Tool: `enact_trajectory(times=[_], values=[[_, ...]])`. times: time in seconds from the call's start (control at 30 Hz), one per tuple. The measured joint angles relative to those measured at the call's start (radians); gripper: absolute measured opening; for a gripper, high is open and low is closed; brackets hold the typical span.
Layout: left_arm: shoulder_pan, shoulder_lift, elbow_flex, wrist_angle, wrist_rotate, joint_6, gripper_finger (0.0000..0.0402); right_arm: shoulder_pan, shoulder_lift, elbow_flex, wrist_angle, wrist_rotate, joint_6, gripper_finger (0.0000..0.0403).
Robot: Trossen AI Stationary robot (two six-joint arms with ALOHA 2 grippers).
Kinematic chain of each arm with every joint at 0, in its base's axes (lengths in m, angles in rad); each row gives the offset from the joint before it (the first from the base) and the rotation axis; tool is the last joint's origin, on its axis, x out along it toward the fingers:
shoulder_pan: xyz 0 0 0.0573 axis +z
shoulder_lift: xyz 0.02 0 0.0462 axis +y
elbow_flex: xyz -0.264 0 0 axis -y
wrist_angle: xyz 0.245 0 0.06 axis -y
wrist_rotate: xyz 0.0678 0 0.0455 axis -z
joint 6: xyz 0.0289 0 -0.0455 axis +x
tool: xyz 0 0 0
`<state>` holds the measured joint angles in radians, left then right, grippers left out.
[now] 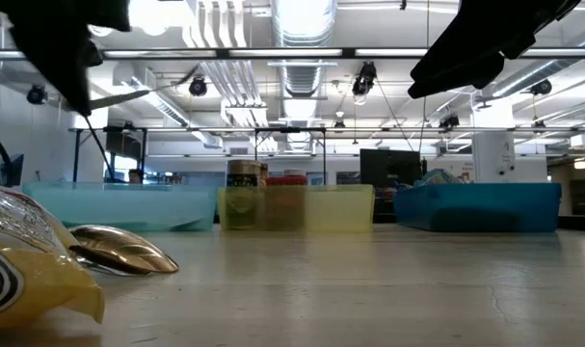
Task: Pick & Place Food Item
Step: Put the blue spoon into the green bin
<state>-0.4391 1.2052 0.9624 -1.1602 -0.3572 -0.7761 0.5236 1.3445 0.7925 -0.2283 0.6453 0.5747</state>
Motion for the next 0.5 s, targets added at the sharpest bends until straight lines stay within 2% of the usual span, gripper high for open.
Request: enact_trajectory(times=[0.13, 0.33, 0.5], values=[[0.214, -0.015, 0.031, -0.057, 0.011, 0.044, 0.0043, 0.000, 0.000, -0.001, 0.000, 0.000, 0.002, 0.0224], [0.589, -0.014, 0.053, -0.089, 0.169, 0.232, 0.0043, 0.000, 0.000, -0.006, 0.000, 0.000, 0.009, 0.0224], [0.853, -0.014, 0.042, -0.092, 0.192, 0.306, 0.0043, 0.000, 0.000, -0.012, 0.000, 0.000, 0.026, 0.0224]])
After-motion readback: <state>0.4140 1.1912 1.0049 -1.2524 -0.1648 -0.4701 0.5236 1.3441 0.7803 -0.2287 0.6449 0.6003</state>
